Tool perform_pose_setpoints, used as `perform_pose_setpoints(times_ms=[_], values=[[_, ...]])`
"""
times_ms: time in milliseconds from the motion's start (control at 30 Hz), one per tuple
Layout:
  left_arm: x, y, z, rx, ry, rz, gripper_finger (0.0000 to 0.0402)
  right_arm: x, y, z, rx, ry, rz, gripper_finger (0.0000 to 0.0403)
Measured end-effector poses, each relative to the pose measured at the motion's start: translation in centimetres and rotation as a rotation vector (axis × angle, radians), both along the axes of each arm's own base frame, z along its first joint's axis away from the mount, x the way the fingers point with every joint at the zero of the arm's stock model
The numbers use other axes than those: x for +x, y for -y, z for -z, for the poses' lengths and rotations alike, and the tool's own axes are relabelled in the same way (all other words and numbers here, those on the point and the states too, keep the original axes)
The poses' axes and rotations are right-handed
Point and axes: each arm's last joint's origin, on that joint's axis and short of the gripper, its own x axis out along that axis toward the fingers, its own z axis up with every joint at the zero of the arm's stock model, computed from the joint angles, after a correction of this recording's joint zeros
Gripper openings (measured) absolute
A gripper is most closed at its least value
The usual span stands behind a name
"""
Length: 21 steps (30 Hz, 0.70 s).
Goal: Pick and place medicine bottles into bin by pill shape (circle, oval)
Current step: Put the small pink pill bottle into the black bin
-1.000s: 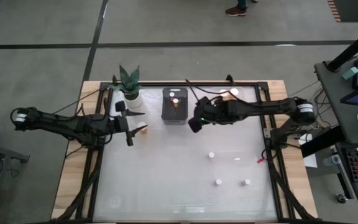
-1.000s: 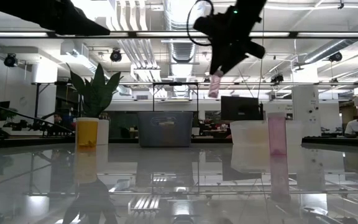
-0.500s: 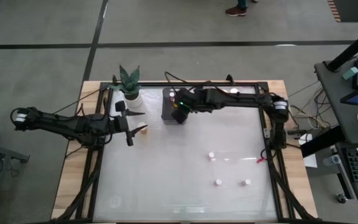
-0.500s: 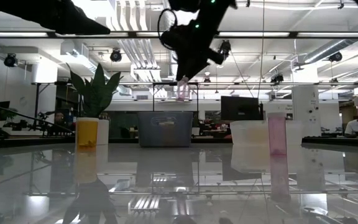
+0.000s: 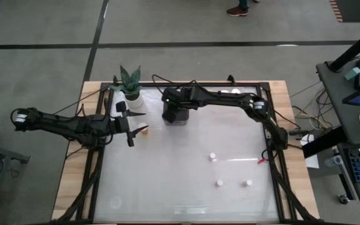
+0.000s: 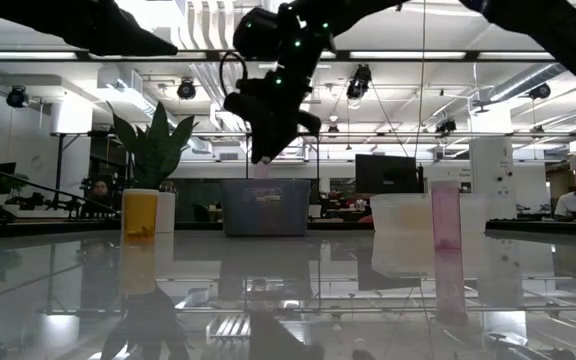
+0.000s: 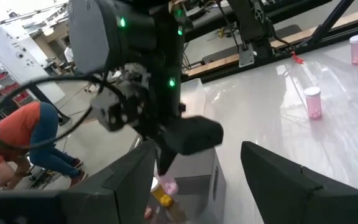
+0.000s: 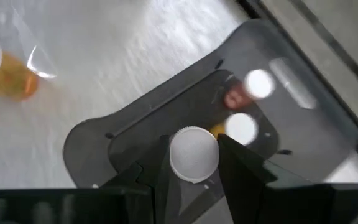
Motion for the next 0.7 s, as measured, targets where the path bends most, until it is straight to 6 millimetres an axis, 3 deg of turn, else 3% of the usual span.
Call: perform_pose_setpoints(times_ms=[333, 700], values=[[0.0, 0.0, 0.0, 0.0, -0.002, 0.0, 0.0223, 0.9, 0.4, 2.3, 0.019, -0.039, -0.003, 0.0111], [0.0, 0.0, 0.0, 0.0, -0.003, 0.0, 0.0223, 0.9, 0.7, 2.6, 0.02, -0.043, 0.004, 0.0111]])
